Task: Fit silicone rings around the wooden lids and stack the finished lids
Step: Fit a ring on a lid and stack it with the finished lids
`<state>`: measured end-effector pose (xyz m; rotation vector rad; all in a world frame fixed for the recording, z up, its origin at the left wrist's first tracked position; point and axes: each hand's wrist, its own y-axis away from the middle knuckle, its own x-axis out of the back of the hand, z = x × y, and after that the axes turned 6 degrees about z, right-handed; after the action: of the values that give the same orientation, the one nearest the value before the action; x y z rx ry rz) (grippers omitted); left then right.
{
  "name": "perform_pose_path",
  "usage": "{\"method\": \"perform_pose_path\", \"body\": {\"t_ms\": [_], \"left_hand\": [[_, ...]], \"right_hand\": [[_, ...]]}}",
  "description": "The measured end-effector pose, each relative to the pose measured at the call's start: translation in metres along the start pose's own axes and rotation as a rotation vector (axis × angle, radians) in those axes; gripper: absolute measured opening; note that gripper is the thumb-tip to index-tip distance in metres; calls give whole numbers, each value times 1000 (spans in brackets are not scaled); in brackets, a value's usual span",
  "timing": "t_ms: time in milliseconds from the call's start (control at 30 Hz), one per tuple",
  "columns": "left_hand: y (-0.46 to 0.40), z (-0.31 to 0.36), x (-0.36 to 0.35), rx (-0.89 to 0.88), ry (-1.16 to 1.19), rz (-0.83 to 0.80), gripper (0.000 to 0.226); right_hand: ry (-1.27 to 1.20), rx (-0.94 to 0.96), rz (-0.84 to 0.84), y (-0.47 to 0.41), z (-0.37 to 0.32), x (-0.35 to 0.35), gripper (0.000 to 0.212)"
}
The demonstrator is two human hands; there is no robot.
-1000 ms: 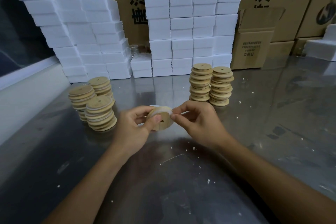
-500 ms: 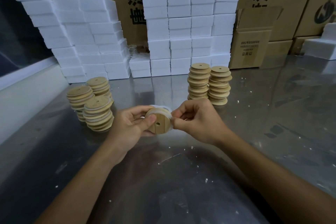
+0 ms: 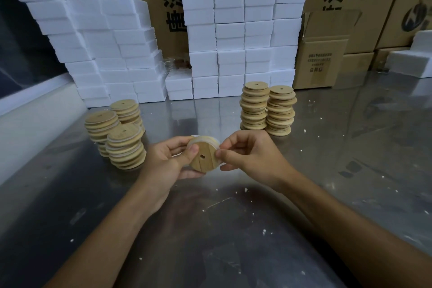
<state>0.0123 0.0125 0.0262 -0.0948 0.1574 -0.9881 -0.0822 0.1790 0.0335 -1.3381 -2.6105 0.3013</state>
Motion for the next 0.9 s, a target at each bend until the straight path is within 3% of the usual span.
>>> {"method": "perform_pose_path", "body": {"t_ms": [900], "left_hand": [[5, 1, -10, 251, 130, 21, 23]], "right_hand": [[-13, -23, -115, -1, -1, 10, 8]]}}
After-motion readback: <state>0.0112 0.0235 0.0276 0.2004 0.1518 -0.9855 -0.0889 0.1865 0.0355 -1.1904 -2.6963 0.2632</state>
